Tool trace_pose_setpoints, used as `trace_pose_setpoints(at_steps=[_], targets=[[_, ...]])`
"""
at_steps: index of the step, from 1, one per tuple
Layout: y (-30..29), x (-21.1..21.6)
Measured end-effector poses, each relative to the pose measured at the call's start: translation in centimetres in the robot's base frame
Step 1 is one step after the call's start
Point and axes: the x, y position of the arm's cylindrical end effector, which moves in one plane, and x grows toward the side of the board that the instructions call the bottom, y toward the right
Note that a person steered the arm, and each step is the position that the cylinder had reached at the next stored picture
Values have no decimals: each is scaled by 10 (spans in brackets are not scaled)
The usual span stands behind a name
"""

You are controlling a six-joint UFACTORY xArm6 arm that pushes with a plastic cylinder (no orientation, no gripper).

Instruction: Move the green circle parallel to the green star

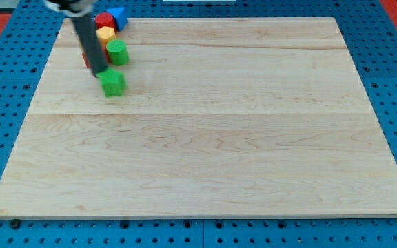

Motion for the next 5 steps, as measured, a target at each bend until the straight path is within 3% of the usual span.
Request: trace_pose_setpoints(at_steps=[1, 2, 4, 5], targets=[[93, 32], [159, -40], [158, -168], [150, -166]])
